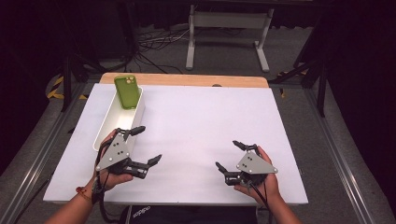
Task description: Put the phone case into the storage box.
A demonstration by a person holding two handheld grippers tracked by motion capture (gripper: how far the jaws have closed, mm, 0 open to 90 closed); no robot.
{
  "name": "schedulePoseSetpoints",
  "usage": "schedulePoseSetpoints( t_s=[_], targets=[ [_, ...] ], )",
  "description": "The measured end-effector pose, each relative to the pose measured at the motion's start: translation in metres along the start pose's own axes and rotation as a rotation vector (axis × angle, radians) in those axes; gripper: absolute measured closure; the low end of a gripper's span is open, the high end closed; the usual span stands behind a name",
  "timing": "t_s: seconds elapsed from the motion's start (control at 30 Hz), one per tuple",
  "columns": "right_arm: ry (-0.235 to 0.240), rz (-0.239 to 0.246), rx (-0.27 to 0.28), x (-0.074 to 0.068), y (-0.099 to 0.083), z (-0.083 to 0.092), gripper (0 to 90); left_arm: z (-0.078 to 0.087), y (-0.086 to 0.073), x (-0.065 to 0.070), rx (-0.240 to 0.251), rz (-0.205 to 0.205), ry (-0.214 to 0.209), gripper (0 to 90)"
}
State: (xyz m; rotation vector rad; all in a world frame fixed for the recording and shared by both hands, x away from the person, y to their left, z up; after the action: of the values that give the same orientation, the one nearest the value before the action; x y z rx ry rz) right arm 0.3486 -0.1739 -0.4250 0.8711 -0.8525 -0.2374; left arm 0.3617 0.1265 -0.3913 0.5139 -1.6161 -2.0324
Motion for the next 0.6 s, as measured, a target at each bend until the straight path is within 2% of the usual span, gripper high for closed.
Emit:
schedulePoseSetpoints(
  t_s=[0.3, 0.4, 0.5, 0.6],
  targets=[
    [0.002, 0.009, -0.001, -0.003, 0.001, 0.0, 15.3, -0.004, -0.012, 0.007, -0.019, 0.008, -0.01, 4.6],
    [0.006, 0.014, 0.001, -0.005, 0.002, -0.001, 15.3, -0.003, -0.015, 0.006, -0.022, 0.008, -0.008, 4.2],
    [0.01, 0.017, -0.001, -0.007, 0.003, -0.001, 15.3, -0.003, -0.02, 0.006, -0.044, 0.027, -0.021, 3.7],
    [0.014, 0.021, -0.003, -0.009, 0.003, -0.002, 15.3, -0.004, -0.025, 0.005, -0.065, 0.017, -0.022, 3.7]
  ],
)
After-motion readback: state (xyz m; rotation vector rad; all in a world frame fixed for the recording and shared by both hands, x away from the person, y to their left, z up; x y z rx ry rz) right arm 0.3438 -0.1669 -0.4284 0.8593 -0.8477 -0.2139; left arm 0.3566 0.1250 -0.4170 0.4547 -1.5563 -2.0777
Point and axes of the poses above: each handheld gripper's, and its own axes: z roughly backward along the jaws, y roughly out of its top, x roughly to its right, the point moved 6 cm from there along -z, roughly forward along the jaws, and after that the axes turned 15 degrees about z, right-handed, at the moved point
